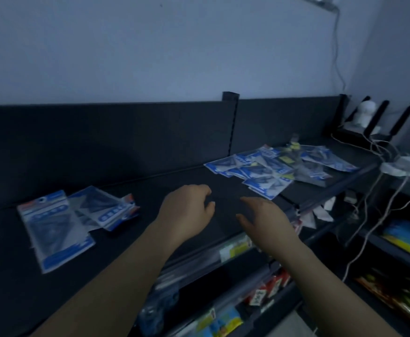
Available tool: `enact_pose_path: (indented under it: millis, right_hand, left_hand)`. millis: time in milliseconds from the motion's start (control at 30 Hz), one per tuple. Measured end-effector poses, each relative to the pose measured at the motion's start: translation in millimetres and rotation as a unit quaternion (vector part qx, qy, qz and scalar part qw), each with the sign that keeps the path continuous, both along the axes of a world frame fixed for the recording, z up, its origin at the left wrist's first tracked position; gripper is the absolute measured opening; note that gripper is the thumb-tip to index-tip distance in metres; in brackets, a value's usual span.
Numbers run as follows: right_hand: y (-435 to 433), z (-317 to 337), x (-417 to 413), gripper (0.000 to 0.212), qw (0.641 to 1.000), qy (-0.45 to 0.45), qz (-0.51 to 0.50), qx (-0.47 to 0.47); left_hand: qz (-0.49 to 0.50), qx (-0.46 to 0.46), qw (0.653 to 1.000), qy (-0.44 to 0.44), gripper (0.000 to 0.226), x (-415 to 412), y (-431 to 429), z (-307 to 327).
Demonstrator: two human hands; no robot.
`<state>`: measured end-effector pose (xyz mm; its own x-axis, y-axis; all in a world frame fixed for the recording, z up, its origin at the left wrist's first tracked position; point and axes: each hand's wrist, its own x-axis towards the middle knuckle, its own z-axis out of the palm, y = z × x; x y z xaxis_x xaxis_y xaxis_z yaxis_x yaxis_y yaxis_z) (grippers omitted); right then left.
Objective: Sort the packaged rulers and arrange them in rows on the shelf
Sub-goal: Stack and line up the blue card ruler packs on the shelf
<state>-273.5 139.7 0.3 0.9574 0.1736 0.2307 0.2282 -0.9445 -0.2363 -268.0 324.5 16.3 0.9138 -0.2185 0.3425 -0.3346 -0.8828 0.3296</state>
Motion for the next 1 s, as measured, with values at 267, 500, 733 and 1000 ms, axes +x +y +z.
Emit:
enact_pose_path:
  millis: [267,500,733,1000]
  right_hand:
    - [-66,-2,76,0.042,0.996,0.031,-0.079,0.005]
    - [-104,-7,159,0.046,0.994,0.05,-0.086,0.039]
    - [-130,-24,215,0.043,0.997,0.064,-0.042,0.009]
    - [-164,-21,251,0.028,0.994,0.086,-0.017,0.065]
  left_hand:
    - [-0.011,0.001,1.0,0.029,0.021,109,-52,-3]
    - [0.016,-0.006,0.995,0.103,0.023,222,-73,-19]
    - [0.02,0.055,0.976,0.21,0.044,291,-85,-47]
    - [0.088,0.088,0.974,0.19,0.041,295,-93,-43]
